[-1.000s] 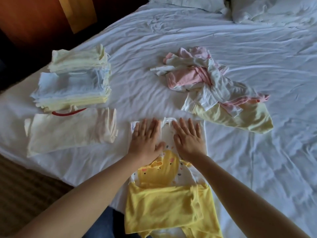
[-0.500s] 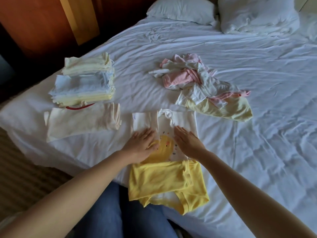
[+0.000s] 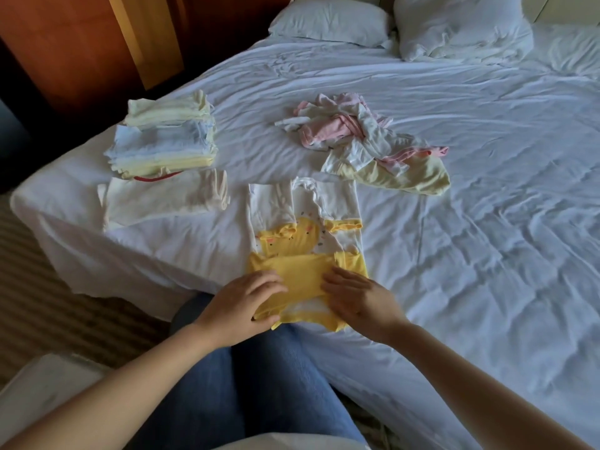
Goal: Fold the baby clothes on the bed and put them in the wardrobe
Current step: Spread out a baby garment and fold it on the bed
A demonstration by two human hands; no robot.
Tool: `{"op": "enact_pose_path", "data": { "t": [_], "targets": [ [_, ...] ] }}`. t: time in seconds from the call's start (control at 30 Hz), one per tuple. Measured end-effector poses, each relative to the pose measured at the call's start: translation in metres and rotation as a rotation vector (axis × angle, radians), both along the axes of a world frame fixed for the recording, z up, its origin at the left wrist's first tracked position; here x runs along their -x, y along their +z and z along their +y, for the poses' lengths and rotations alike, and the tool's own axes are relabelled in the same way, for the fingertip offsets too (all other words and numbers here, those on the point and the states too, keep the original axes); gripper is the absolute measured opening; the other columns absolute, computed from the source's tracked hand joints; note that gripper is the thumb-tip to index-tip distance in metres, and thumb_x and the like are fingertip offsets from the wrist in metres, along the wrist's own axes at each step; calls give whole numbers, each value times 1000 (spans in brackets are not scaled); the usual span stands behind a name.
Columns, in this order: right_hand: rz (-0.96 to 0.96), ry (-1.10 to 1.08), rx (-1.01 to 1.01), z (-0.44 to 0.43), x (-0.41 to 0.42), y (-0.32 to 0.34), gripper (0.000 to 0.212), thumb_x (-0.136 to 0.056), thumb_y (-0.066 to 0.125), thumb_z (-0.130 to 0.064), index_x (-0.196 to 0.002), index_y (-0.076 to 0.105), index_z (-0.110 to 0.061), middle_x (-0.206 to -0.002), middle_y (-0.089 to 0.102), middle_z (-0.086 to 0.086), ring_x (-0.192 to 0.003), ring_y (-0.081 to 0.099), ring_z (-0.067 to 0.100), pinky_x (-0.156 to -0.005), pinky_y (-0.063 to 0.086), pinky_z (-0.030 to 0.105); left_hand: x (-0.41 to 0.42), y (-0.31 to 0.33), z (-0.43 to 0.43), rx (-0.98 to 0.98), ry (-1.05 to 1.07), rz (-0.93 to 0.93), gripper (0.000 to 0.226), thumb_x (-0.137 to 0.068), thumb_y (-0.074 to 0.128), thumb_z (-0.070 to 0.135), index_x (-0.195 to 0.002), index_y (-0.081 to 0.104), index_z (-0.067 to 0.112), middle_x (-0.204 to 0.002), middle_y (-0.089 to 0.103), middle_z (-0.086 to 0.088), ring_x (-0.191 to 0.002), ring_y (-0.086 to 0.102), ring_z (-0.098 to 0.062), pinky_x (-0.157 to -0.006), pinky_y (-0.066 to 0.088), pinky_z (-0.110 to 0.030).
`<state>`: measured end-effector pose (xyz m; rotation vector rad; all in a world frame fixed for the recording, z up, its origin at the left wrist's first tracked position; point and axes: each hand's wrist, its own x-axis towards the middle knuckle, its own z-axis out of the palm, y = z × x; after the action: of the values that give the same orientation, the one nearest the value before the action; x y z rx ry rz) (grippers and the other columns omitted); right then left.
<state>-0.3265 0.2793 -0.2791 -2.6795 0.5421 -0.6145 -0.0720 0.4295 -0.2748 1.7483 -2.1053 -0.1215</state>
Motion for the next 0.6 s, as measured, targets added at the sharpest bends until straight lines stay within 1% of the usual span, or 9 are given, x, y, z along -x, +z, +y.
{"op": "enact_pose_path", "data": {
  "t": [0.03, 0.1, 0.17, 0.23, 0.33, 0.4, 0.47, 0.53, 0.6],
  "targets": [
    [33, -4, 16, 1, 3, -2, 48, -93, 52, -51, -131, 62, -23, -140, 54, -8, -138, 40, 9, -106, 46, 36, 2, -2, 1, -24, -5, -28, 51, -84, 60, 50, -128, 55, 26, -137, 46, 9, -134, 38, -6, -101, 42, -27],
    [121, 0, 34, 4, 9, -3, 65, -86, 54, -64, -140, 51, -28, -149, 44, -11, -143, 30, 7, -108, 43, 36, 5, -7, 4, -89, -1, -81, 58, -81, 64, 53, -131, 51, 27, -140, 40, 10, -138, 33, -8, -106, 34, -26],
    [210, 24, 31, 5, 13, -2, 81, -76, 55, -73, -145, 42, -32, -153, 34, -15, -146, 22, 5, -112, 37, 32, 8, -10, 4, -122, 12, -104, 64, -77, 68, 52, -132, 49, 28, -141, 36, 10, -139, 30, -9, -108, 26, -24],
    [269, 37, 29, 5, 15, 1, 89, -70, 59, -73, -147, 37, -34, -155, 29, -18, -146, 19, 4, -111, 31, 27, 9, -9, 4, -114, 19, -111, 67, -71, 72, 52, -130, 50, 27, -137, 37, 9, -135, 33, -10, -106, 29, -24],
    [243, 44, 64, 7, 15, 4, 81, -70, 74, -52, -144, 44, -34, -152, 37, -16, -144, 28, 8, -101, 39, 26, 12, -6, 2, -117, 20, -130, 72, -67, 75, 53, -128, 49, 26, -135, 37, 8, -131, 35, -11, -105, 30, -24],
    [205, 28, 91, 10, 14, 8, 65, -72, 77, -44, -133, 56, -32, -146, 47, -14, -139, 36, 7, -93, 48, 28, 14, -6, 1, -139, 21, -148, 75, -66, 74, 55, -129, 47, 26, -136, 35, 8, -133, 32, -12, -107, 29, -25],
    [196, -18, 74, 12, 13, 12, 45, -77, 73, -41, -119, 62, -30, -142, 51, -16, -137, 38, 3, -89, 56, 32, 15, -4, 1, -151, 21, -165, 79, -65, 74, 58, -130, 45, 25, -137, 34, 7, -134, 31, -13, -109, 30, -28],
    [196, -54, 46, 11, 14, 14, 31, -82, 68, -39, -111, 63, -29, -139, 54, -17, -133, 43, 2, -85, 57, 35, 16, -3, 1, -155, 26, -172, 83, -63, 75, 59, -132, 44, 24, -137, 34, 6, -135, 30, -14, -111, 31, -30],
    [230, -82, 11, 10, 13, 16, 32, -88, 60, -42, -118, 63, -31, -135, 58, -14, -127, 52, 7, -86, 55, 35, 17, -2, 1, -172, 33, -170, 86, -64, 75, 60, -134, 41, 23, -139, 32, 6, -136, 28, -14, -113, 27, -30]
  ]
}}
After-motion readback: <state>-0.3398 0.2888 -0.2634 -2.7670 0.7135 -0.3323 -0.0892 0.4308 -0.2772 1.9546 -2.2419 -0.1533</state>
